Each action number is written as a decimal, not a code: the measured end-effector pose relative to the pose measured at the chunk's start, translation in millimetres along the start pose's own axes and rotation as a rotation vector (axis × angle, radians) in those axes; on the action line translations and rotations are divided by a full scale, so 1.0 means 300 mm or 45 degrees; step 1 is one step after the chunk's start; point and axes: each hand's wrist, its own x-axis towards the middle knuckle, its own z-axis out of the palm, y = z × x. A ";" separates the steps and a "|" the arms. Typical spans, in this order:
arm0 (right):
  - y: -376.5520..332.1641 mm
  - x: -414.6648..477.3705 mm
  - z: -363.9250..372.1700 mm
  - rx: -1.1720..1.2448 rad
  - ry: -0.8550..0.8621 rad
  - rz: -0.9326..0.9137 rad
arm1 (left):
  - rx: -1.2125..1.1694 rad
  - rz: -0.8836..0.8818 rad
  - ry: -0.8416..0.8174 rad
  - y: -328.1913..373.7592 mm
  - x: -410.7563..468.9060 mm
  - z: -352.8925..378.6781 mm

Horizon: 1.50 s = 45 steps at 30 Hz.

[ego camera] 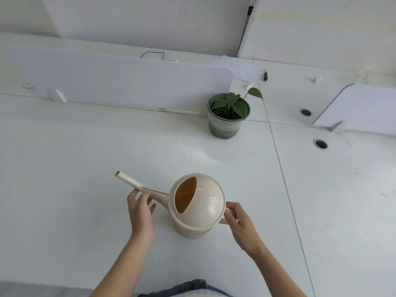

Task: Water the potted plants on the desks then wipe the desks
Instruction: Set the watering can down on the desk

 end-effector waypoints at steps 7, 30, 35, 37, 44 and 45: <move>-0.044 0.039 -0.067 0.069 0.106 -0.063 | 0.081 0.175 0.057 0.102 -0.062 -0.038; -0.251 0.729 -0.326 0.492 0.608 0.110 | 0.381 0.111 -0.553 0.150 0.400 0.911; -0.275 0.864 -0.339 0.728 0.598 0.135 | 0.373 0.051 -0.579 0.104 0.498 1.003; -0.281 0.890 -0.322 0.710 0.528 0.087 | 0.369 0.090 -0.576 0.100 0.493 1.016; -0.283 0.934 -0.317 0.753 0.506 0.085 | 0.411 0.221 -0.539 0.066 0.471 1.019; -0.284 0.943 -0.326 0.754 0.494 0.092 | 0.405 0.205 -0.549 0.058 0.461 1.013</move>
